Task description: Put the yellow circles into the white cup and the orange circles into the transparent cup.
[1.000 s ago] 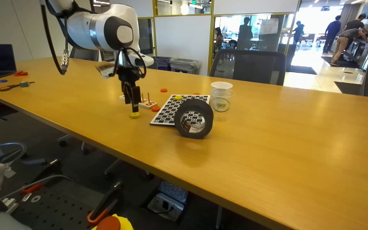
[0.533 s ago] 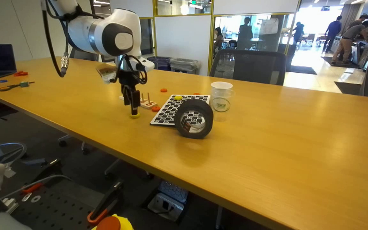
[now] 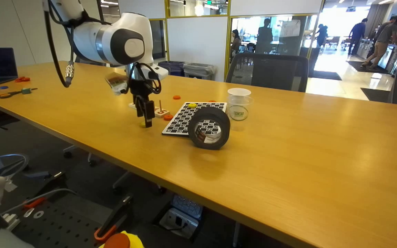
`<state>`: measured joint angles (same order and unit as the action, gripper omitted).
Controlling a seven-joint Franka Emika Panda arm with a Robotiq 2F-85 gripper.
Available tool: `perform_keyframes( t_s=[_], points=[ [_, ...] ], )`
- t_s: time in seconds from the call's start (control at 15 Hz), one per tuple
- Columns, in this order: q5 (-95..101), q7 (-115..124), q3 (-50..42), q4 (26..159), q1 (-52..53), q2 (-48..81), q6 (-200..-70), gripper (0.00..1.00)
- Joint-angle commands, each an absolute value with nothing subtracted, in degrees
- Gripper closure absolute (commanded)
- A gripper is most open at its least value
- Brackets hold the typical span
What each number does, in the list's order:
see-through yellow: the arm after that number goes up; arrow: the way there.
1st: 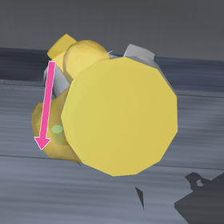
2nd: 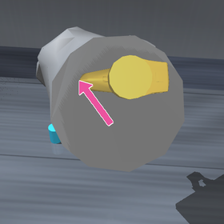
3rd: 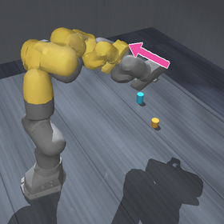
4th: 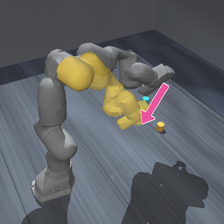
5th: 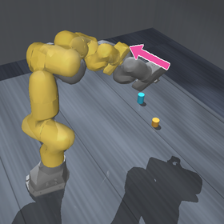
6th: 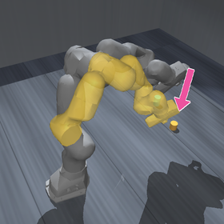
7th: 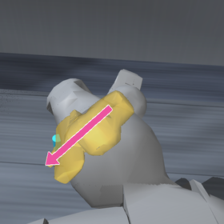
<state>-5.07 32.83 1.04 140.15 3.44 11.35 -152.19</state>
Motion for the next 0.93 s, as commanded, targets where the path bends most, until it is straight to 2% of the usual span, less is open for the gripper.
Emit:
perform_keyframes(
  t_s=[0.0, 0.6, 0.67, 0.73, 0.87],
  points=[
    [-3.9, 33.67, -0.47, 140.83, 4.74, 10.99, -154.36, 0.0],
    [-2.41, 34.79, -1.05, 139.96, 5.68, 12.22, -154.31, 0.0],
    [-1.85, 34.9, -1.17, 140.0, 5.86, 12.4, -154.79, 0.25],
    [-1.24, 35.21, -1.34, 139.96, 6.01, 12.47, -154.8, 0.26],
    [-0.01, 36.3, -1.84, 139.85, 6.42, 12.68, -154.91, 0.42]
  ],
)
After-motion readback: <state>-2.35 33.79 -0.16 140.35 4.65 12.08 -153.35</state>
